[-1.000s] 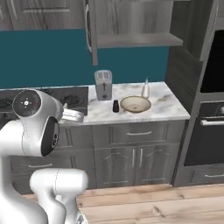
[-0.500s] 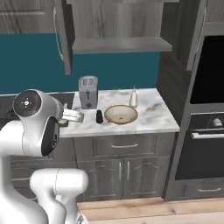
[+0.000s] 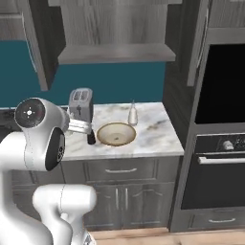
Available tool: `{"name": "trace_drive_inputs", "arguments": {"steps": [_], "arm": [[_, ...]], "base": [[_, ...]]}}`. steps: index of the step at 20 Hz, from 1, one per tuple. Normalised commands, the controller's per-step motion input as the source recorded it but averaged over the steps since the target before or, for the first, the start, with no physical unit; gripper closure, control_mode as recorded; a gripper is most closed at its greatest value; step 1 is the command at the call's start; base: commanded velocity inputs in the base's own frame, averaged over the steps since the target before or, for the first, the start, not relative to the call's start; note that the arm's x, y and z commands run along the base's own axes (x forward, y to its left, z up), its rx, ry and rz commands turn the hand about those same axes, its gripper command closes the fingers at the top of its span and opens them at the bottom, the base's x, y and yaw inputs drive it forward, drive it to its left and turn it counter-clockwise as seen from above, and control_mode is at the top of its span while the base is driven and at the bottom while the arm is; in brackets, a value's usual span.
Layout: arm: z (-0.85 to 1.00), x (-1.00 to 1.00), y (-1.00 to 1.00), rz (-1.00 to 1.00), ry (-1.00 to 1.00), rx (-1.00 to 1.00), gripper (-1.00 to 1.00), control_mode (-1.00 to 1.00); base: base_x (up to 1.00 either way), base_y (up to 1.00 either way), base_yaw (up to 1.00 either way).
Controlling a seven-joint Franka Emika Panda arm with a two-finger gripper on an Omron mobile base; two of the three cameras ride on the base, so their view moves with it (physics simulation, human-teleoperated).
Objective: Retrieve the bottle and the shaker from the cabinet and place them next to the mixing bowl on the counter. Then add garlic from the fridge to the mixing bowl.
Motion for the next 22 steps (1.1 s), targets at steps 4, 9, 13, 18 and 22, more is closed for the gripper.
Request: {"name": "trace_drive_inputs", "arguments": {"steps": [4, 9, 13, 18, 22], "arm": [[0.0, 0.0, 0.0, 0.0, 0.0, 0.0, 1.0, 1.0], [0.0, 0.0, 0.0, 0.0, 0.0, 0.0, 1.0, 1.0], [0.0, 0.0, 0.0, 0.0, 0.0, 0.0, 1.0, 1.0], [0.0, 0.0, 0.0, 0.0, 0.0, 0.0, 1.0, 1.0], [0.0, 0.0, 0.0, 0.0, 0.0, 0.0, 1.0, 1.0]], "base": [[0.47, -0.35, 0.03], [0.49, -0.35, 0.03], [0.54, -0.33, 0.03], [0.55, -0.3, 0.02], [0.52, -0.24, 0.01]]}}
